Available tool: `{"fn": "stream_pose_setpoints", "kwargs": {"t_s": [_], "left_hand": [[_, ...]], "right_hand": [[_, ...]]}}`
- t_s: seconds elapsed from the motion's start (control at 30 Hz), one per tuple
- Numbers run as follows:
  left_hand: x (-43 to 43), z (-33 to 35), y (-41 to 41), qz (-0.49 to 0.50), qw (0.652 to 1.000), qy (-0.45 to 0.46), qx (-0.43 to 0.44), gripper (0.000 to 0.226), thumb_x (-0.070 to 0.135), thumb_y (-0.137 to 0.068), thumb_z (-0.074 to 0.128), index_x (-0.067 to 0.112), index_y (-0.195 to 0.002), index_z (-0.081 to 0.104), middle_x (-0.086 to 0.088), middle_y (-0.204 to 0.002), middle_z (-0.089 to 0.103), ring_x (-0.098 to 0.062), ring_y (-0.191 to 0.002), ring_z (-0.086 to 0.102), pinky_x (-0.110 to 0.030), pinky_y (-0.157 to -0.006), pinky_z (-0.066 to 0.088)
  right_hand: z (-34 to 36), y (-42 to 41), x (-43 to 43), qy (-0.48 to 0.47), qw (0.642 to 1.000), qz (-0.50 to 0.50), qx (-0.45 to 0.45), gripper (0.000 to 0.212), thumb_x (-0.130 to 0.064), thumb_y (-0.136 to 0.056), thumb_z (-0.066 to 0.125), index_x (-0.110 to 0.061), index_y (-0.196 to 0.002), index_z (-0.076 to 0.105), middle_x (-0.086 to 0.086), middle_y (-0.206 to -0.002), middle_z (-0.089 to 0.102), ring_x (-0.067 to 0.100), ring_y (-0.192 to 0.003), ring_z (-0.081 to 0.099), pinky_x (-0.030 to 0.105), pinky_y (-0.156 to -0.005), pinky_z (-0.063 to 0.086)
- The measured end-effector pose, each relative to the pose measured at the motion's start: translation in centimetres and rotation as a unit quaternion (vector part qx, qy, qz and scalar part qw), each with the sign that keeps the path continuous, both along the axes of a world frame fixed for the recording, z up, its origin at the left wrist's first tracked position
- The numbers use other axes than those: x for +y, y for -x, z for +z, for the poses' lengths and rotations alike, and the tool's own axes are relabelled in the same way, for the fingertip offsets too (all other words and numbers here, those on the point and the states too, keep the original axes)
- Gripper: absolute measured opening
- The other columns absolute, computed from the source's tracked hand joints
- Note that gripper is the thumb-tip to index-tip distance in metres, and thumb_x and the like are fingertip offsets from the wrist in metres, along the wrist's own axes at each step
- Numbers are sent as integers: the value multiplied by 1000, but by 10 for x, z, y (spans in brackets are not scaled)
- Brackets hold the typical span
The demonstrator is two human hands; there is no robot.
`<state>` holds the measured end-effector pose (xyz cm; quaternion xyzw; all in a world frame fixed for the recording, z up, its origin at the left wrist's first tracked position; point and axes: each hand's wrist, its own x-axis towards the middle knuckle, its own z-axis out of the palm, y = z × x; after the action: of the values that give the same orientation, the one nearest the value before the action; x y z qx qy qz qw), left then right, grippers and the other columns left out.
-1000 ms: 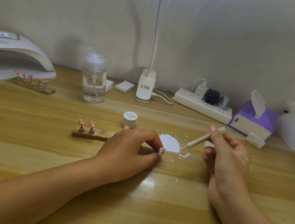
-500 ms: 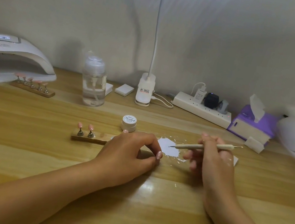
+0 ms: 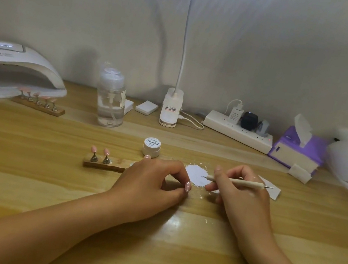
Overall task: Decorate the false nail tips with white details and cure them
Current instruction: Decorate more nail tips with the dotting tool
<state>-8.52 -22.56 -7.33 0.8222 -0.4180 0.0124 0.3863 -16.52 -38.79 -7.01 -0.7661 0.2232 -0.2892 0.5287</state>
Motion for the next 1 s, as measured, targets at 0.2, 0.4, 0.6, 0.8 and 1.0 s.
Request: {"fn": "stream_pose_setpoints", "kwargs": {"t_s": [0.2,0.4,0.6,0.8,1.0], "left_hand": [[-1,2,1,4,1000,-3,-10,23,31,-87,70,46,-75,57,47,-66,51,4,-58,53,-26,-64,34],[-1,2,3,7,1000,-6,-5,23,32,-87,70,46,-74,57,48,-64,50,4,-58,53,-29,-84,42],[-1,1,1,8,1000,-6,-8,23,34,-88,69,47,-74,56,49,-66,50,4,-59,53,-27,-70,38],[0,-1,0,8,1000,9,12,15,29,-87,68,40,-78,62,42,-72,57,-1,-53,55,-24,-62,32],[1,-2,-3,23,999,23,31,16,24,-86,68,37,-79,63,28,-86,66,-5,-53,57,-18,-57,33]], "right_hand": [[-2,-1,1,56,996,25,63,22,-29,-86,68,-13,-74,59,-6,-61,72,5,-63,69,39,-74,53],[-1,-2,0,43,997,19,57,29,-37,-88,70,-10,-80,62,-6,-63,73,4,-64,69,44,-81,56],[0,-2,-1,51,997,12,57,28,-38,-87,71,-13,-78,59,-6,-65,73,9,-68,70,44,-81,55],[-2,-2,-3,26,999,14,30,29,-37,-86,72,-12,-78,59,0,-62,71,6,-54,62,35,-64,51],[-1,-2,-3,22,999,24,10,26,-38,-90,68,-16,-79,60,0,-64,72,1,-45,56,21,-53,44]]}}
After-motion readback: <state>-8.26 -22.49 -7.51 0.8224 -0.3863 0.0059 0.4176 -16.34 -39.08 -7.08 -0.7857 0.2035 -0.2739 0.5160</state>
